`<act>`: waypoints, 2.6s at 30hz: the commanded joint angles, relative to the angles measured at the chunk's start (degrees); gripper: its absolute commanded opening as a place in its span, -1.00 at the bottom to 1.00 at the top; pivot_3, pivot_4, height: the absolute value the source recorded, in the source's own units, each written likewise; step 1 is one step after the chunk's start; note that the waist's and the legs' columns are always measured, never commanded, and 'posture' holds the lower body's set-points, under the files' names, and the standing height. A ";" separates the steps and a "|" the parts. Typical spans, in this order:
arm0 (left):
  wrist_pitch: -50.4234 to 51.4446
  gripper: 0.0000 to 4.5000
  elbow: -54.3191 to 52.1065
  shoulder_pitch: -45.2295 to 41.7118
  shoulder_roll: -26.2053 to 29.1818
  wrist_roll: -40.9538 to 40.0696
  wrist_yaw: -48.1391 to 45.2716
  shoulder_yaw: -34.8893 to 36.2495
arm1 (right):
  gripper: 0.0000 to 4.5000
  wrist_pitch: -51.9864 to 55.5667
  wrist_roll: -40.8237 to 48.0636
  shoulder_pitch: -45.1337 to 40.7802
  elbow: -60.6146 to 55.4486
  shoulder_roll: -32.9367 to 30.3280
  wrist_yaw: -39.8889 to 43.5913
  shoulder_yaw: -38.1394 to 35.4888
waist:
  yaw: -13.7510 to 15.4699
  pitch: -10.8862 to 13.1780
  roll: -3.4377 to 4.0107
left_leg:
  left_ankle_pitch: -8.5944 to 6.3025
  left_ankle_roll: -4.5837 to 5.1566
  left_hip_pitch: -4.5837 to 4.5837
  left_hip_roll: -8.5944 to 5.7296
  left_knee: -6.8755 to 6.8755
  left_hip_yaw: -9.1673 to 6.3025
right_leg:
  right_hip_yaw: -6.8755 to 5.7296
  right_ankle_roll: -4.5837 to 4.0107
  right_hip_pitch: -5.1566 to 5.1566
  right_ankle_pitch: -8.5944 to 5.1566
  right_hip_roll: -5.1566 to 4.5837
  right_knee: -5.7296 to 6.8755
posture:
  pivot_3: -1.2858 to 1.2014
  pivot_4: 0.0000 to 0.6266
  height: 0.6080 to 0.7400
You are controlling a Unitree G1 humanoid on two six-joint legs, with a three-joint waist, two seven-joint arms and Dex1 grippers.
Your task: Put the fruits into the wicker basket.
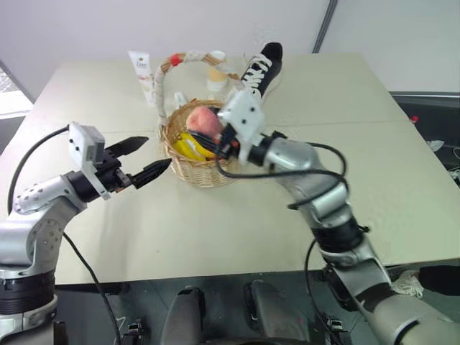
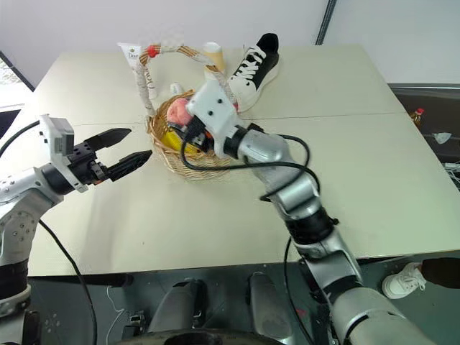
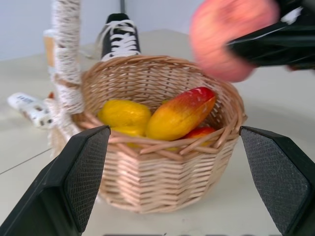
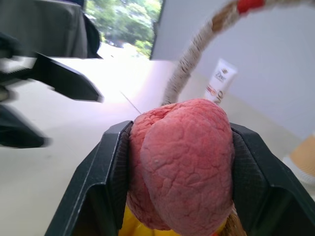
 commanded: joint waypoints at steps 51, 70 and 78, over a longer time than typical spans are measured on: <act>-1.37 1.00 -3.55 -3.77 -6.32 -2.29 3.81 -7.87 | -0.98 -6.84 7.87 12.59 -6.01 -9.78 -7.47 -30.62 | -0.33 0.02 0.03 | 0.00 0.01 0.00 0.22 -0.11 -0.01 | 0.03 -0.12 -0.05 0.03 0.35 0.00 | 0.03 -0.52 1.00; -3.46 1.00 3.56 -10.14 -10.21 1.11 2.09 -11.90 | 0.39 -15.83 4.90 16.61 9.95 -19.35 -19.54 -46.99 | -1.55 0.10 0.25 | 0.00 0.03 0.09 0.15 -0.14 0.20 | 0.16 -0.12 -0.02 0.02 0.57 0.02 | 0.03 -0.52 1.00; -2.56 1.00 7.34 -8.43 -7.36 2.82 3.34 -8.96 | 0.65 -12.07 9.83 32.00 -7.38 -25.72 -6.47 -46.53 | -0.69 0.10 0.26 | 0.00 0.03 0.10 0.13 -0.13 0.19 | 0.16 -0.10 -0.02 0.01 0.55 0.00 | 0.03 -0.52 1.00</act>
